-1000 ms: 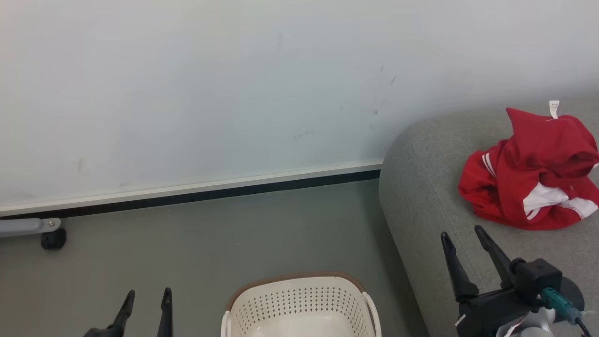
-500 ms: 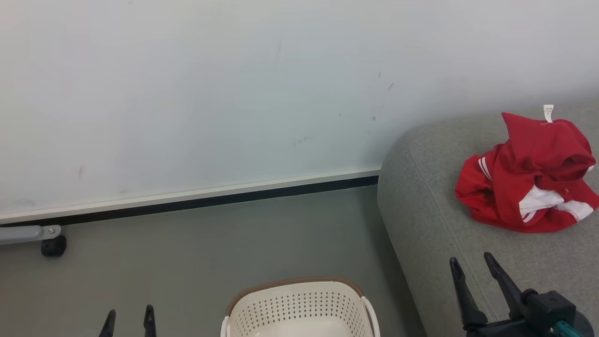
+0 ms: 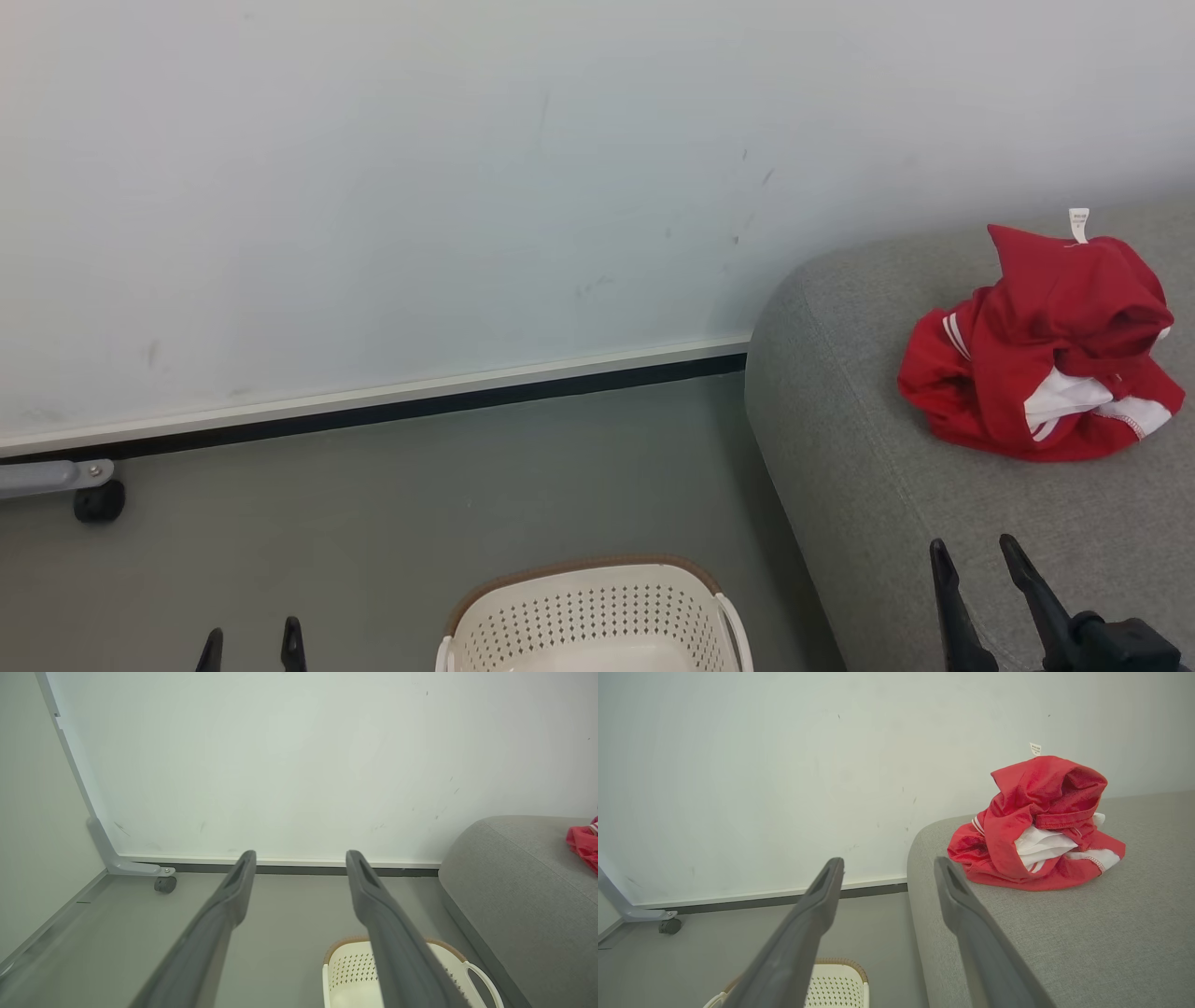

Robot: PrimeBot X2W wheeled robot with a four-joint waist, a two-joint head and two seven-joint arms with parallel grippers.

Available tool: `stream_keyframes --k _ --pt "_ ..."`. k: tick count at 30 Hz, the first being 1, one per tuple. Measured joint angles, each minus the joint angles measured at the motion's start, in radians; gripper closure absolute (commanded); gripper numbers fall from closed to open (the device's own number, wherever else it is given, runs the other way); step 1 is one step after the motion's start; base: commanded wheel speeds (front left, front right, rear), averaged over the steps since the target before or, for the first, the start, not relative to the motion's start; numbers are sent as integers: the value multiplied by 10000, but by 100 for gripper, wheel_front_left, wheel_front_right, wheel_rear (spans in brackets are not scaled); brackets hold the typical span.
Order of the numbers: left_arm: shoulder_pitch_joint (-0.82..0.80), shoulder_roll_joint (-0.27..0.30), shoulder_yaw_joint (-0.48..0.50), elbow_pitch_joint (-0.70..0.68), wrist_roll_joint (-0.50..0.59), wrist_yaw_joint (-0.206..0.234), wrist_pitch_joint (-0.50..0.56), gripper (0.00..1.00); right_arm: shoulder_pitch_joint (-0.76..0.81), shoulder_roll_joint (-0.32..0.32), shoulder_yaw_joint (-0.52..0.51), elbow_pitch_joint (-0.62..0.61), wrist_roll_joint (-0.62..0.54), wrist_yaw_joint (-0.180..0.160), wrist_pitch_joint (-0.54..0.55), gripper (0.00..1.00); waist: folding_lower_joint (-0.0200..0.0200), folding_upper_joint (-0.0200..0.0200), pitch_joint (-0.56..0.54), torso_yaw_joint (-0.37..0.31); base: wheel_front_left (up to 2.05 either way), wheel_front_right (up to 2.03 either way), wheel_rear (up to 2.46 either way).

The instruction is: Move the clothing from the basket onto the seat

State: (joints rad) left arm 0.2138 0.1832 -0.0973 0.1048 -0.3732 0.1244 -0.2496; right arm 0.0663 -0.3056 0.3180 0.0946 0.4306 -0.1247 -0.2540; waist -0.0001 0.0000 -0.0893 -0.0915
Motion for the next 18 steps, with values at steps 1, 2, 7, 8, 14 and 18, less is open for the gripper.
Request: stream_keyframes --k 1,2,7,8,14,18 --pt "1 -15 15 -29 27 0 0 0 35 36 -50 -13 -2 0 -2 0 1 0 5 -6 0 0 0" --pt "1 -33 29 -46 58 0 0 0 68 61 -90 -17 -4 0 0 0 1 0 11 -12 0 0 0" --pt "5 -82 73 -113 144 0 0 0 108 219 -215 -130 -107 0 0 0 2 0 44 -20 0 0 0" --pt "5 -92 79 -125 153 0 0 0 109 238 -242 -144 -111 0 0 0 1 0 50 -18 0 0 0" --pt "5 -119 169 -161 236 0 0 0 115 322 -368 -199 -337 0 0 0 1 0 75 17 0 0 0" --pt "5 -153 198 -196 265 0 0 0 117 359 -426 -234 -385 -2 -2 0 1 0 82 48 0 0 0"
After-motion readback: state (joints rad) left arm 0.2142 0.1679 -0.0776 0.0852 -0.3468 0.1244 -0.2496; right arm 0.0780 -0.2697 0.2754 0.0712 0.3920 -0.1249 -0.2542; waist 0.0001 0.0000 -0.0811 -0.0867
